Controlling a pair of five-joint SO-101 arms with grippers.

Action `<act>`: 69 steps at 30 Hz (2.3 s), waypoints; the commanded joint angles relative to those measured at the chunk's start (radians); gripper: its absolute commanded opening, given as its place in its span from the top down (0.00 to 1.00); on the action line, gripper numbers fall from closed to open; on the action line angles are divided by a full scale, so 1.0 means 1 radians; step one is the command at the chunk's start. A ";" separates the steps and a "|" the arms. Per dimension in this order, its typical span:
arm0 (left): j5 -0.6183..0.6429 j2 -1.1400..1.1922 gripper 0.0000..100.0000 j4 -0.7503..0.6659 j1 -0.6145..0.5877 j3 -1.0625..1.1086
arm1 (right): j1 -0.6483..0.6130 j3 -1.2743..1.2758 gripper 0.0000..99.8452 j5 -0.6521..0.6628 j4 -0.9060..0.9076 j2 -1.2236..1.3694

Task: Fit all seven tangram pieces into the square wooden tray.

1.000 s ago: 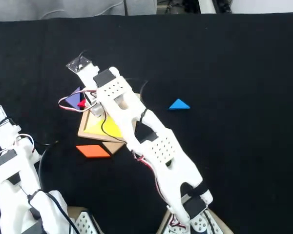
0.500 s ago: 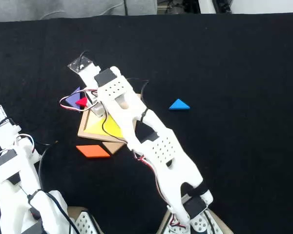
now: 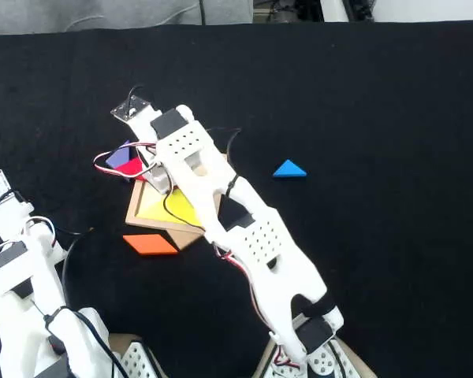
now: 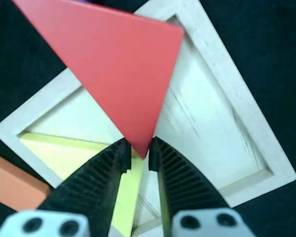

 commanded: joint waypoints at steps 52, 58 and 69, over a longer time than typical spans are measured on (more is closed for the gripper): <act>-0.009 -0.023 0.97 -0.018 0.008 -0.005 | -0.048 -0.329 0.93 0.008 0.135 0.156; -0.009 -0.023 0.97 -0.018 0.008 -0.005 | 0.026 -0.371 0.93 0.008 0.147 0.073; -0.009 -0.023 0.97 -0.018 0.008 -0.005 | 0.064 -0.390 0.93 0.009 -0.219 0.148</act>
